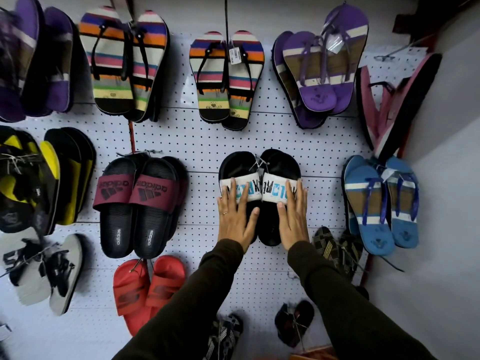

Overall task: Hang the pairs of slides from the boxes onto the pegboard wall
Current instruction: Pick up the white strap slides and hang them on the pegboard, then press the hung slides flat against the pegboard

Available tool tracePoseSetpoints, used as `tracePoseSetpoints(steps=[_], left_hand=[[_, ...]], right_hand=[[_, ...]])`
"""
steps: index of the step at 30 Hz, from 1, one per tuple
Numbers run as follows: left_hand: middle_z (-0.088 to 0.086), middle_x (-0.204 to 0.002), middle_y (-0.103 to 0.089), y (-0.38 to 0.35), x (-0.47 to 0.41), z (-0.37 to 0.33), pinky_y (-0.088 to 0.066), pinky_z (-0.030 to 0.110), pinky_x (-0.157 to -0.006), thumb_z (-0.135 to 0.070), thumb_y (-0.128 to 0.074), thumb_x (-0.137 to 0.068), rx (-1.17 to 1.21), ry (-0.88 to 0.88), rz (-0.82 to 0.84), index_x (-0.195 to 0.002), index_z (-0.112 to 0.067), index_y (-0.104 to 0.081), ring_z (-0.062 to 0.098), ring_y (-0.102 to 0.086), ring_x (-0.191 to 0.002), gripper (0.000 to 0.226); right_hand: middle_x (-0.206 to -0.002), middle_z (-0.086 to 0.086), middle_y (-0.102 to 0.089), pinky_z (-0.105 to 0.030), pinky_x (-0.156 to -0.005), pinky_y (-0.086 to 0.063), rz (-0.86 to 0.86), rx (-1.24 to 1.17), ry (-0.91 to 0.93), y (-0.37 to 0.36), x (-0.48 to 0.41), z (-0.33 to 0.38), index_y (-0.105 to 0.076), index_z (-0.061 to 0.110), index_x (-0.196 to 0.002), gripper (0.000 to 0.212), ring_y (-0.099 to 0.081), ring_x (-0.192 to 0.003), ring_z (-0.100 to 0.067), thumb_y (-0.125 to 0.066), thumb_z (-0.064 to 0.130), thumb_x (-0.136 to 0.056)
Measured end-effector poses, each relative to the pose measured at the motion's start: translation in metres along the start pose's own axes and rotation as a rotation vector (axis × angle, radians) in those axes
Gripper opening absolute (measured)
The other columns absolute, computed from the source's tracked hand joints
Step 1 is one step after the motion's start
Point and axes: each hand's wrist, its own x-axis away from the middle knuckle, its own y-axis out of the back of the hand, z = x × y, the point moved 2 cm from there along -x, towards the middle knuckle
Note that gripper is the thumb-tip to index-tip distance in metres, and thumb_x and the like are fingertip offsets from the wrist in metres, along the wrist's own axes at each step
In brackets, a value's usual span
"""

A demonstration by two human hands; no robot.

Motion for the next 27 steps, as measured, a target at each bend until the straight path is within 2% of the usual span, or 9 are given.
tracePoseSetpoints(steps=[5,7,9,12,16,20,23,27], left_hand=[[-0.003,-0.162,0.022,-0.01,-0.018,0.014,0.004,0.044,-0.125,-0.051,-0.029,-0.098,-0.081,0.043,0.093,-0.155,-0.031,0.002,0.024,0.017,-0.153,0.068],[-0.002,-0.163,0.02,-0.009,-0.023,0.015,0.001,0.045,-0.126,-0.051,-0.028,-0.098,-0.087,0.048,0.125,-0.156,-0.029,0.001,0.025,0.016,-0.153,0.069],[0.001,-0.165,0.017,-0.007,-0.023,0.014,0.002,0.045,-0.126,-0.052,-0.027,-0.098,-0.094,0.052,0.149,-0.158,-0.028,-0.004,0.026,0.016,-0.153,0.069],[0.0,-0.166,0.013,-0.001,-0.019,0.012,0.002,0.045,-0.126,-0.051,-0.026,-0.098,-0.069,0.042,0.152,-0.158,-0.029,-0.007,0.024,0.014,-0.154,0.066],[-0.003,-0.167,0.003,0.019,-0.008,0.014,0.0,0.045,-0.126,-0.047,-0.027,-0.099,-0.049,0.029,0.093,-0.157,-0.032,-0.012,0.021,0.006,-0.155,0.062],[-0.007,-0.167,-0.005,0.054,0.007,0.034,0.01,0.037,-0.125,-0.043,-0.03,-0.1,-0.067,-0.008,-0.014,-0.155,-0.033,-0.018,0.017,0.006,-0.155,0.057],[-0.005,-0.166,-0.009,0.09,0.017,0.062,0.009,0.042,-0.125,-0.039,-0.033,-0.099,-0.15,-0.004,-0.078,-0.154,-0.028,-0.024,0.02,0.001,-0.155,0.057],[-0.002,-0.166,-0.014,0.142,0.022,0.104,0.004,0.047,-0.124,-0.037,-0.035,-0.098,-0.221,0.035,-0.142,-0.152,-0.024,-0.03,0.025,-0.003,-0.155,0.056]], right_hand=[[-0.163,0.017,0.013,-0.038,-0.12,-0.008,0.07,-0.037,-0.019,-0.013,-0.015,-0.006,0.001,0.036,-0.155,0.059,0.012,-0.152,-0.014,-0.026,0.04,-0.102],[-0.162,0.018,0.014,-0.033,-0.116,-0.009,0.075,-0.037,-0.025,-0.014,-0.018,-0.005,0.002,0.037,-0.155,0.06,0.011,-0.152,-0.014,-0.026,0.042,-0.102],[-0.162,0.017,0.013,-0.036,-0.118,-0.013,0.077,-0.033,-0.03,-0.014,-0.018,-0.004,0.003,0.037,-0.154,0.06,0.01,-0.152,-0.015,-0.026,0.042,-0.102],[-0.163,0.015,0.011,-0.046,-0.122,-0.017,0.064,-0.039,-0.045,-0.013,-0.013,-0.001,0.0,0.035,-0.155,0.06,0.007,-0.153,-0.015,-0.027,0.04,-0.102],[-0.165,0.009,0.002,-0.053,-0.122,-0.01,-0.015,-0.021,-0.064,-0.014,-0.003,0.014,-0.01,0.027,-0.156,0.058,0.004,-0.153,-0.017,-0.026,0.04,-0.102],[-0.165,0.006,-0.008,-0.056,-0.121,0.003,-0.142,0.167,0.044,-0.025,0.012,0.043,-0.022,0.028,-0.153,0.056,0.002,-0.153,-0.018,-0.019,0.045,-0.1],[-0.165,0.006,-0.009,-0.053,-0.12,0.008,-0.141,0.19,0.147,-0.05,0.02,0.08,-0.022,0.03,-0.153,0.055,0.003,-0.153,-0.018,-0.02,0.046,-0.1],[-0.165,0.003,-0.007,-0.05,-0.122,0.005,-0.069,0.126,0.264,-0.097,0.028,0.138,-0.021,0.026,-0.154,0.058,0.004,-0.153,-0.023,-0.021,0.046,-0.1]])
